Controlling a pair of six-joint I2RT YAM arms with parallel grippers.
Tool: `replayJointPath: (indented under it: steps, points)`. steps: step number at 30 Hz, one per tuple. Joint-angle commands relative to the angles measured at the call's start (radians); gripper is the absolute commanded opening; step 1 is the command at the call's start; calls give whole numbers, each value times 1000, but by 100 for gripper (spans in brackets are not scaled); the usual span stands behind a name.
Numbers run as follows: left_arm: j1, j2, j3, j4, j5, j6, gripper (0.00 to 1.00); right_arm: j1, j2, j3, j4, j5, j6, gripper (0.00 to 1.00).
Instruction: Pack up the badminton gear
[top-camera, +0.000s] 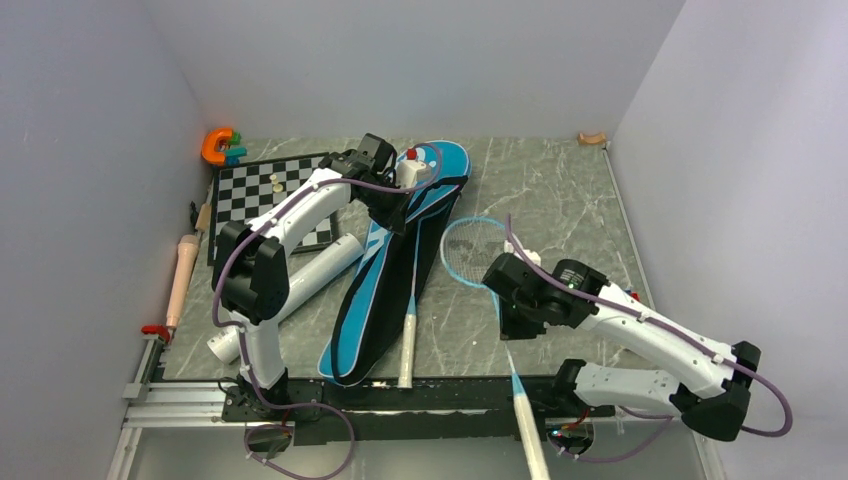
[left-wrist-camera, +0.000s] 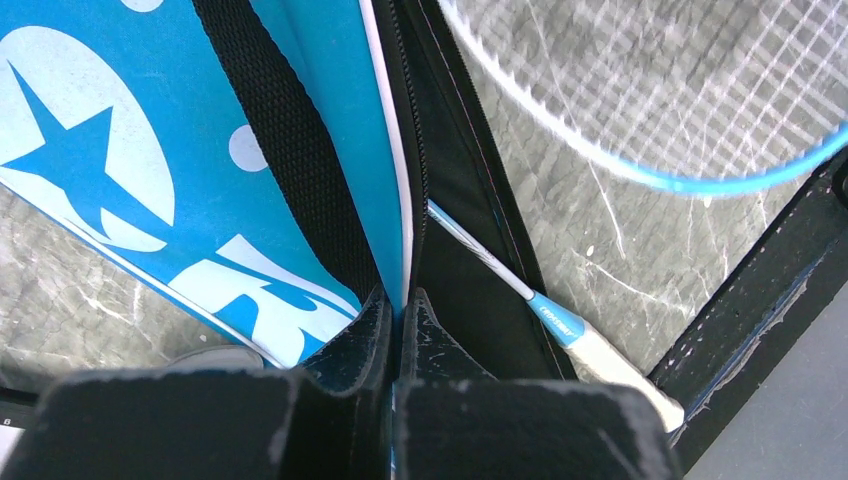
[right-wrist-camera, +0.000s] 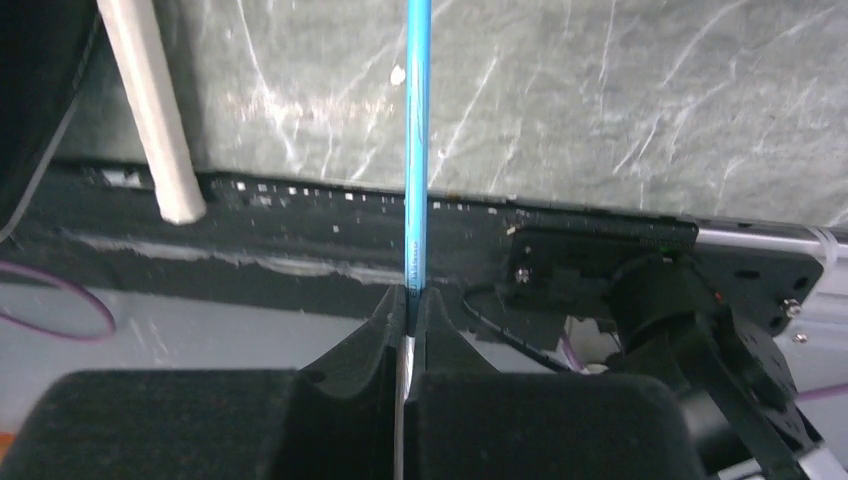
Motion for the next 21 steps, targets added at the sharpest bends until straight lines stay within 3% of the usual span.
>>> replayJointPath:
  steps: [1,11,21]
  points:
    - [5,-30,20,36,-5,-15,0,128,27,90,-141,27,119,0]
    - [5,-30,19,26,2,-9,0,335,186,216,-214,157,204,0]
    - [5,-27,22,22,6,-7,0,364,54,266,-217,191,269,0]
